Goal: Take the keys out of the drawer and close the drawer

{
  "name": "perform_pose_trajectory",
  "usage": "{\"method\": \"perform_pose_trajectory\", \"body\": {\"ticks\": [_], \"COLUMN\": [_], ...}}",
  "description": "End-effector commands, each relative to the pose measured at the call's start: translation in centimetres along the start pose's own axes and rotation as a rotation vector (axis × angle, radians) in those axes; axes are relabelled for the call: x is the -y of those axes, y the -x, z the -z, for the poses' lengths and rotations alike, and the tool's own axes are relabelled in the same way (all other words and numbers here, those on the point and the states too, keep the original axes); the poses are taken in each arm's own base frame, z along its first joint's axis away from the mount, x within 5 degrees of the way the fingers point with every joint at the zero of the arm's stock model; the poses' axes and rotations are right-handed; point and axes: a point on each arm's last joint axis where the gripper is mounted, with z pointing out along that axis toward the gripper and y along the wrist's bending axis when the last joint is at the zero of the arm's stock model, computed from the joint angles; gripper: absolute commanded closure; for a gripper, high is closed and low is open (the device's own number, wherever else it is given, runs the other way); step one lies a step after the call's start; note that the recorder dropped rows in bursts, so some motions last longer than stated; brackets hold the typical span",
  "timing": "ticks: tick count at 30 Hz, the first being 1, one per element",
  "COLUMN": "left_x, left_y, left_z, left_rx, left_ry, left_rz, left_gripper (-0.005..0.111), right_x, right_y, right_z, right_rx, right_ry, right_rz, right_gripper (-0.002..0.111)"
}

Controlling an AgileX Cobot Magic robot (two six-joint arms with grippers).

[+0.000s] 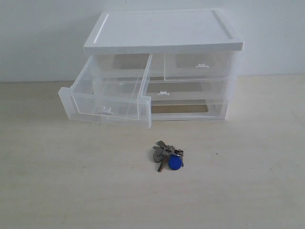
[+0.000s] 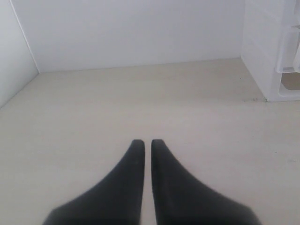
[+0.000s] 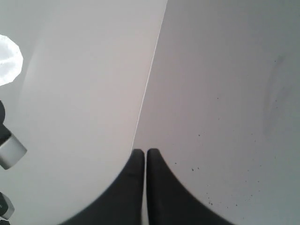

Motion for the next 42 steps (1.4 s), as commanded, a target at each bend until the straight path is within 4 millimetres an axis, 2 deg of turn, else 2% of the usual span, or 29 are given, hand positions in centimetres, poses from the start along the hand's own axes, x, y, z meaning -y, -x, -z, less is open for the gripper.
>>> {"method": "perform_pose_trajectory", "body": {"ticks": [1,9,11,14,16,18,21,24,27,30,33,39,42], "left_x": [0.0,0.0,0.0,0.0,0.0,0.0,0.0,0.0,0.0,0.0,0.0,0.0,0.0], "left_y": [-0.1,-0.1,-0.1,-0.1,-0.1,-0.1,-0.1,-0.1,-0.1,-0.1,-0.1,-0.1,-0.1], "left_z": [0.0,0.0,0.0,0.0,0.0,0.0,0.0,0.0,0.0,0.0,0.0,0.0,0.0], "left_rx": [-0.002,-0.002,-0.002,-0.002,-0.002,-0.002,-0.002,-0.002,-0.002,-0.002,-0.002,-0.002,-0.002], "left_ry": [0.004,0.004,0.004,0.004,0.004,0.004,0.004,0.004,0.004,0.004,0.004,0.004,0.004], "left_rz": [-0.009,-0.009,-0.009,-0.009,-0.009,-0.009,-0.009,-0.009,-0.009,-0.009,-0.011,-0.011,-0.011], "left_gripper": [0.102,0.102,0.102,0.102,0.102,0.102,0.102,0.102,0.102,0.102,0.102,0.102,0.102], "right_x": [0.0,0.0,0.4,0.7,1.2,1.9,2.7,2.9,3.2,3.4,3.7,3.5,3.3], "right_y": [-0.1,0.0,0.5,0.8,0.9,0.2,-2.2,-3.6,-6.0,-8.7,-12.7,-17.3,-18.9], "right_z": [0.0,0.0,0.1,0.1,0.1,0.1,0.4,0.5,1.2,2.2,3.6,5.6,6.5], "right_rx": [-0.001,0.002,0.061,0.098,0.114,0.096,-0.02,-0.083,-0.201,-0.318,-0.495,-0.653,-0.711], "right_ry": [-0.003,-0.008,-0.044,-0.078,-0.144,-0.291,-0.593,-0.725,-0.869,-0.919,-0.932,-0.941,-0.939], "right_rz": [-0.002,-0.014,-0.091,-0.083,-0.08,-0.099,-0.097,-0.035,0.138,0.211,0.179,0.108,0.095], "right_gripper": [0.108,0.108,0.108,0.108,0.108,0.108,0.108,0.108,0.108,0.108,0.108,0.108,0.108]}}
